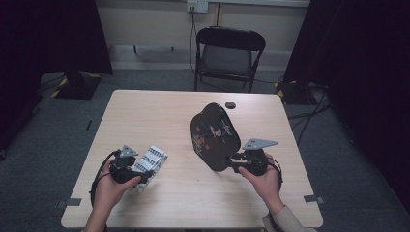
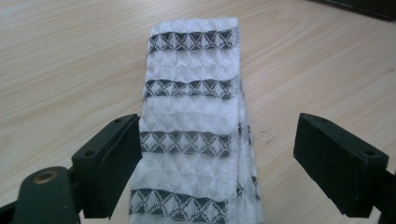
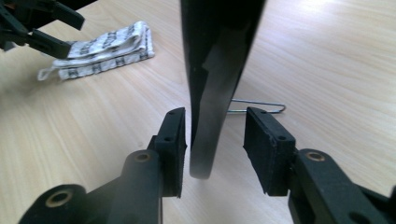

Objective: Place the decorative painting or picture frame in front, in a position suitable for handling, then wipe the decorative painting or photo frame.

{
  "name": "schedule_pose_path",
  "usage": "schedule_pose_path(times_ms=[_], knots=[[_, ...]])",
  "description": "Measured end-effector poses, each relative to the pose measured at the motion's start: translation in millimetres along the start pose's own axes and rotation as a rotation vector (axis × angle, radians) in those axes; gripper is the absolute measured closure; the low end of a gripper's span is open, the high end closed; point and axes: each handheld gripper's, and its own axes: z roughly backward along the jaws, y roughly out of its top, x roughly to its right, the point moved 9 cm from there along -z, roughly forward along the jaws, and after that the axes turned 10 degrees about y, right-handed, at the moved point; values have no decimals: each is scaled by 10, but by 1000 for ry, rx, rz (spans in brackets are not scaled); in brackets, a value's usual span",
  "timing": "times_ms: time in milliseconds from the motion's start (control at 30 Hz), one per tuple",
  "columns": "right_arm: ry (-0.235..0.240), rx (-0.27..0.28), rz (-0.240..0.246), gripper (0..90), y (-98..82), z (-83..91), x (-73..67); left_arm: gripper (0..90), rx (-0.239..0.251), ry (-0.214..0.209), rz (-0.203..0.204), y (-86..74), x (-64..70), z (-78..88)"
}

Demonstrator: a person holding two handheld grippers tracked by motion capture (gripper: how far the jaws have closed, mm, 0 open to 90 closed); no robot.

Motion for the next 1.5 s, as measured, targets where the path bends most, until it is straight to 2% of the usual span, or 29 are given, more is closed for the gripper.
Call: schedule_pose_path(times_ms=[100, 200, 233, 333, 433, 500, 767, 933, 1100, 1167, 1233, 1300, 1367, 1500], knots=[[-5, 6, 5, 617, 10, 7, -6, 149, -5, 10, -2, 9, -20, -3], [-8, 8, 12, 635, 22, 8, -20, 150, -10, 1, 7, 13, -10, -8], [-8, 8, 14, 643, 27, 6, -25, 154, -26, 13, -9, -2, -18, -30], [-13, 8, 6, 657, 30, 6, -19, 158, -22, 13, 15, 7, -18, -70], [-14, 14, -5, 662, 36, -2, -11, 174, -14, 16, 2, 16, -21, -94], [-13, 17, -7, 676, 41, -3, -12, 234, -14, 14, -23, 8, -17, -109], [-7, 25, -14, 725, 30, -4, -8, 304, 2, 4, -35, 8, -10, -128], [-2, 28, -26, 747, 26, -5, -11, 328, 2, -6, -59, 7, 12, -114], [-2, 42, -25, 763, 45, -10, -29, 347, -1, -4, -44, 5, 10, -109], [-5, 39, -25, 763, 44, -11, -32, 349, 17, 2, -63, 34, 5, -105], [-1, 49, -30, 765, 58, -8, -36, 354, 24, -4, -55, 60, 32, -108], [0, 50, -32, 766, 68, -6, -38, 357, 27, 3, -65, 74, 37, -116], [-3, 54, -35, 767, 73, -1, -40, 358, 19, 5, -76, 70, 34, -122], [-3, 53, -37, 773, 69, 2, -44, 370, -3, 20, -64, 32, 17, -186]])
